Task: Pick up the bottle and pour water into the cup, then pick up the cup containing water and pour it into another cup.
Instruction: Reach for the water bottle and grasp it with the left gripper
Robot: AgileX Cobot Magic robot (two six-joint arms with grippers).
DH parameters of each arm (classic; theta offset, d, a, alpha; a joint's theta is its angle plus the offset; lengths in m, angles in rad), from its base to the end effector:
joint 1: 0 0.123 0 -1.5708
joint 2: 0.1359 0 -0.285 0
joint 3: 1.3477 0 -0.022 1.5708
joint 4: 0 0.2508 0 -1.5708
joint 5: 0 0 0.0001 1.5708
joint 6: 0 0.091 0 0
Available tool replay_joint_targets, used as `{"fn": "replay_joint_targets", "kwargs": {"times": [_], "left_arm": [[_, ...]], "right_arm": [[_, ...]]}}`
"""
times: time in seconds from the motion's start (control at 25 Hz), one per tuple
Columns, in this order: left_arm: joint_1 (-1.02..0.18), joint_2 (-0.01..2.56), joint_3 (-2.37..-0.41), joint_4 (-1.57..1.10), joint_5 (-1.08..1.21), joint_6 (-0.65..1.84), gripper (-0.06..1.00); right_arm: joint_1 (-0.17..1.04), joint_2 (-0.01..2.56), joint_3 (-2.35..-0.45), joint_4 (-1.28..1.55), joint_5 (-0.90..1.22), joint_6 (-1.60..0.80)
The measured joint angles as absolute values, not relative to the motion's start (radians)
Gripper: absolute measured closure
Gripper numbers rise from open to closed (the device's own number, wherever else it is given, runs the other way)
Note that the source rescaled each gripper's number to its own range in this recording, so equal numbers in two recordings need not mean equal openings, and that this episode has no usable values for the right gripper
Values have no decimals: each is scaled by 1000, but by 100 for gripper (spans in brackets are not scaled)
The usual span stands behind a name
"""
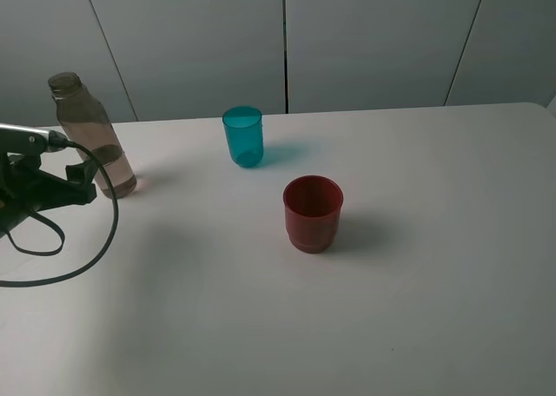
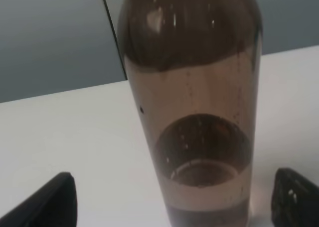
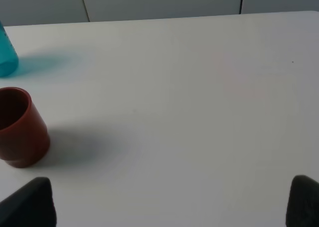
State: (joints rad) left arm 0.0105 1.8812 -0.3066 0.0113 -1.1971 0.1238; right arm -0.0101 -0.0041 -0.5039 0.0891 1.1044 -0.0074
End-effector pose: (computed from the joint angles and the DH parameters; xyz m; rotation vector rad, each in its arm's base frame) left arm 0.2530 0.0017 0.1058 0.1165 1.8583 0.0861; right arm -0.0079 0.0073 0.2751 -0.0041 2.0781 0.0965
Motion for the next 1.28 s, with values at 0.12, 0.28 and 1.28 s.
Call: {"fn": "replay_joint_targets", "kwargs": {"times": [0.12, 0.28, 1.28], "left_arm": [[10, 1927, -341, 11, -1200, 114, -6], [10, 1954, -385, 18, -1206, 111, -6], [10, 2054, -549, 65, -1214, 109, -6]], "right_arm": [[-10, -4, -504, 89, 1104, -7], [-10, -4, -504, 89, 1104, -7], [-10, -4, -504, 89, 1104, -7]]}}
